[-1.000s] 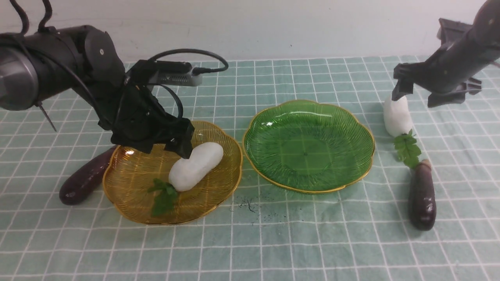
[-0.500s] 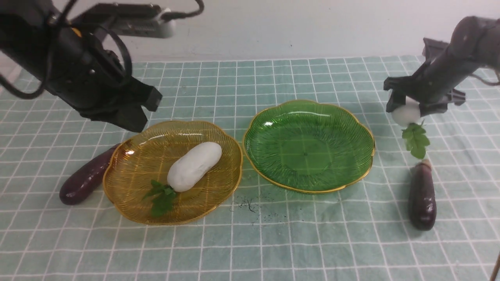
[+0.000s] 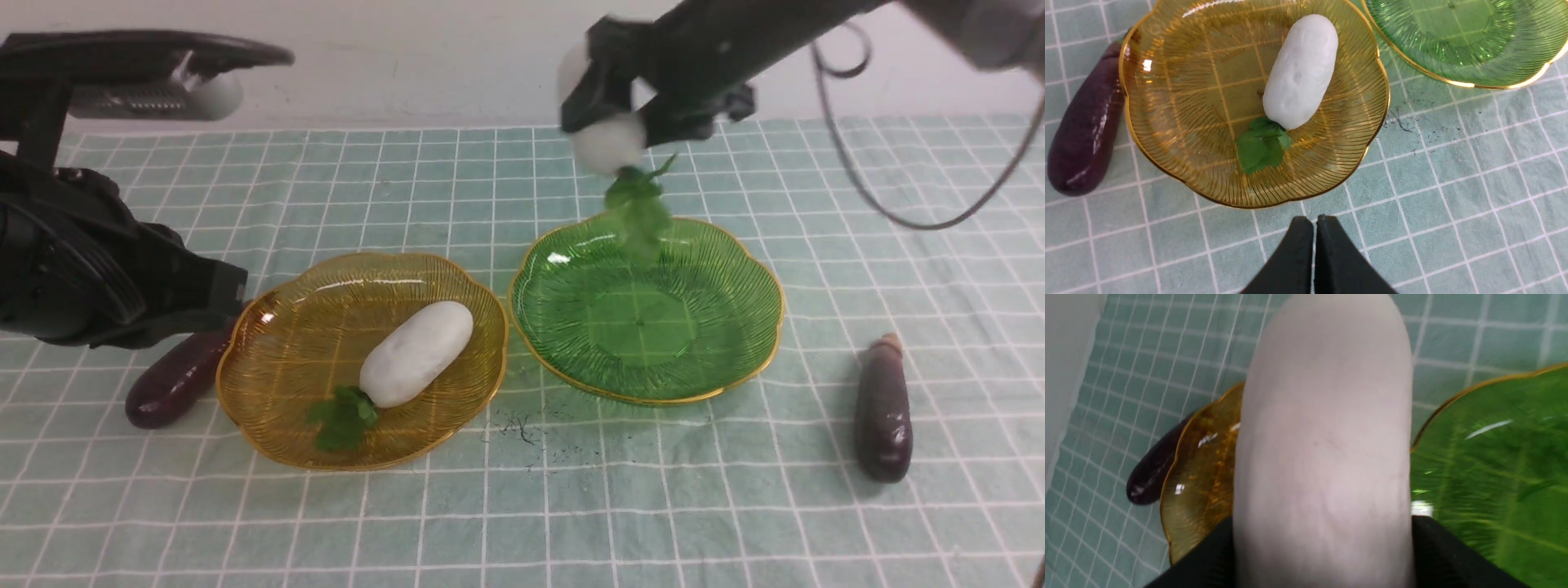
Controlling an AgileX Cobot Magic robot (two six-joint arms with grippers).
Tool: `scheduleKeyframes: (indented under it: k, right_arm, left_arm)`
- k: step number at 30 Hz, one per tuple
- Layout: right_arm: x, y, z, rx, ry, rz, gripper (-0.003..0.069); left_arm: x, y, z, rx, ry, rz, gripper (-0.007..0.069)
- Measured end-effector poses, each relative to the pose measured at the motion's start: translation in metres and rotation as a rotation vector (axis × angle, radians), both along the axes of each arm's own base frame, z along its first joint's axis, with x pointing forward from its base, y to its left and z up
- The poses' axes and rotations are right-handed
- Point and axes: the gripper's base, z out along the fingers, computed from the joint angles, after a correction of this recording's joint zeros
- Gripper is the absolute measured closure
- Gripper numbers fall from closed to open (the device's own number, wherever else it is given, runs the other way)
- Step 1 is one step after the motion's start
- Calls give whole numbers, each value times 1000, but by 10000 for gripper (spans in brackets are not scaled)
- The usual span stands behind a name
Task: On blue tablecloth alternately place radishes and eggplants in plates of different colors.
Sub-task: 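Place the white radish onto the plate beside the other radish with the right gripper, then place the eggplant on the green plate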
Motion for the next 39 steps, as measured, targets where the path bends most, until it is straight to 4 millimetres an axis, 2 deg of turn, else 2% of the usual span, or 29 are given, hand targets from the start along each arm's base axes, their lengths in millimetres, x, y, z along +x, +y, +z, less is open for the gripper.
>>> scheduleKeyframes:
  k: [3, 4, 5, 6, 8, 12, 15, 21, 27, 32, 34, 37, 39]
  right_arm:
    - [-12, 50, -27, 18, 42, 81, 197]
    - [-15, 59, -31, 27, 48, 93, 197]
    - [-22, 84, -42, 59, 56, 117, 197]
    - [-23, 86, -44, 60, 54, 119, 197]
    - [-32, 114, -56, 100, 47, 134, 197]
    - [-41, 150, -79, 167, 44, 118, 197]
    - [-40, 160, -94, 192, 49, 96, 197]
    - [-39, 163, -106, 208, 80, 83, 158]
    - [-40, 163, -106, 204, 78, 105, 90]
    - [-41, 157, -104, 165, 78, 153, 80]
    - [-38, 143, -97, 116, 78, 198, 83]
    - [-27, 102, -61, 17, 42, 236, 138]
    - [-19, 70, -26, -35, -16, 210, 204]
  left_arm:
    - [0, 0, -6, 0, 8, 9, 632]
    - [0, 0, -6, 0, 10, 10, 632]
    - [1, 0, -6, -2, 7, 13, 632]
    - [1, 0, -6, -2, 6, 13, 632]
    - [1, 0, -6, -5, -2, 16, 632]
    - [2, 0, -5, -5, -8, 17, 632]
    - [2, 1, -5, 2, -10, 18, 632]
    - [2, 2, -5, 13, -12, 18, 632]
    - [2, 2, -5, 13, -11, 18, 632]
    - [2, 3, -6, 26, -11, 22, 632]
    - [2, 8, -7, 69, 0, 43, 632]
    - [2, 21, -8, 106, 20, 137, 631]
    - [4, 34, -9, 110, 35, 223, 626]
